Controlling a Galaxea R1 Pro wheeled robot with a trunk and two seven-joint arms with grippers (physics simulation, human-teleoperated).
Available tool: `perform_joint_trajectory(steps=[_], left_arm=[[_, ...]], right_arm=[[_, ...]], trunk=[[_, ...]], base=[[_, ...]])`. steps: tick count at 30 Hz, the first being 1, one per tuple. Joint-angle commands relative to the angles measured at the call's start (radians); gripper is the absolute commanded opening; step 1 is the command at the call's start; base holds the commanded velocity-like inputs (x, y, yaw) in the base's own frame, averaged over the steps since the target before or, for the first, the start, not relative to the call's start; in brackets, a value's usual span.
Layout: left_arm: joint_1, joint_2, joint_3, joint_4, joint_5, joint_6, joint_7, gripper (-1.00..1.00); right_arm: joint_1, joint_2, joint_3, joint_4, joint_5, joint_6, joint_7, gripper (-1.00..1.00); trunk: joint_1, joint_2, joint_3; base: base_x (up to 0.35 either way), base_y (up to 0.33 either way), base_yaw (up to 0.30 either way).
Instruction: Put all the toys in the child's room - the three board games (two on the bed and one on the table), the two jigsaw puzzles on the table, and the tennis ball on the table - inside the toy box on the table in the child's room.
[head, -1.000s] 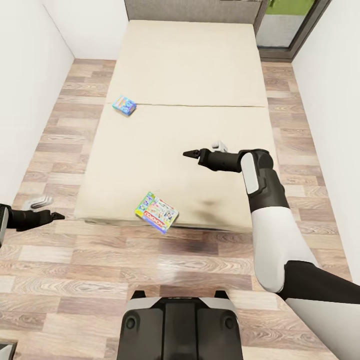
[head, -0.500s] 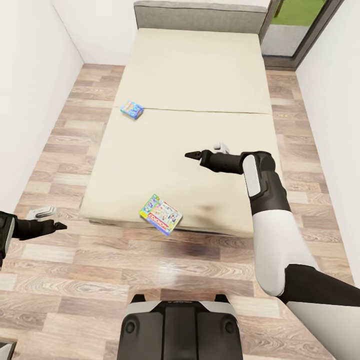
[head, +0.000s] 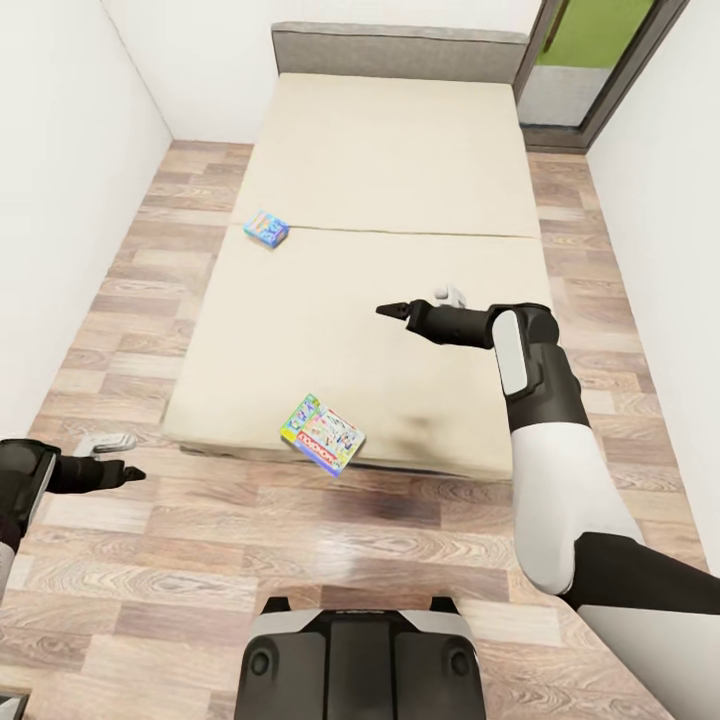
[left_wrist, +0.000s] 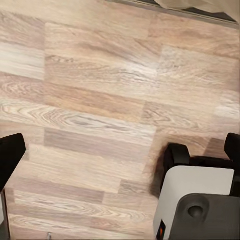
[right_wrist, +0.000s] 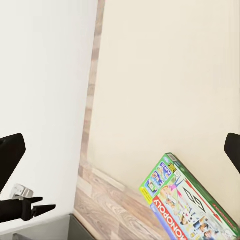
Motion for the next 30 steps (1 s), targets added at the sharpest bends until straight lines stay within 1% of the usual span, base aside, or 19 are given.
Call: perform_joint_trajectory(steps=[1,11,16,20,23,26,27,30], left_arm=[[0.001,-0.001,0.0,0.002,-0.011,0.001,-0.01,1.0],[0.006,-0.002,-0.009,0.035,-0.013,-0.009,-0.007,1.0],[0.007,-0.002,-0.009,0.089,-0.019,-0.035,-0.004,1.0],[0.007,-0.001,-0.01,0.144,-0.037,-0.088,0.011,1.0],[0.007,-0.002,-0.01,0.2,-0.053,-0.133,0.036,1.0],[0.007,-0.002,-0.01,0.266,-0.062,-0.184,0.072,1.0],[0.007,-0.003,-0.01,0.313,-0.065,-0.224,0.1,1.0],[0.007,-0.003,-0.01,0.389,-0.068,-0.293,0.146,1.0]], right_arm=[[0.0,0.001,-0.004,-0.001,0.003,0.006,0.005,1.0],[0.004,-0.001,-0.004,-0.001,0.003,0.006,0.005,1.0],[0.004,-0.001,-0.004,-0.001,0.003,0.006,0.005,1.0],[0.004,-0.001,-0.003,-0.002,0.004,0.006,0.005,1.0],[0.005,-0.001,-0.004,-0.002,0.005,0.006,0.005,1.0],[0.01,-0.001,-0.004,-0.002,0.005,0.006,0.005,1.0],[0.016,-0.001,-0.004,-0.002,0.005,0.006,0.005,1.0],[0.024,-0.001,-0.004,-0.003,0.007,0.006,0.005,1.0]], trunk=[[0.001,-0.002,0.0],[0.001,-0.002,0.017],[0.001,-0.002,0.025],[0.001,-0.002,0.032],[0.001,-0.002,0.037],[0.001,-0.002,0.042],[0.001,-0.002,0.043],[0.001,-0.002,0.048]], base=[[0.0,0.0,0.001],[0.0,0.0,0.0],[0.0,0.0,0.0],[0.0,0.0,0.0],[0.0,0.0,0.0],[0.0,0.0,0.0],[0.0,0.0,0.0],[0.0,0.0,0.0]])
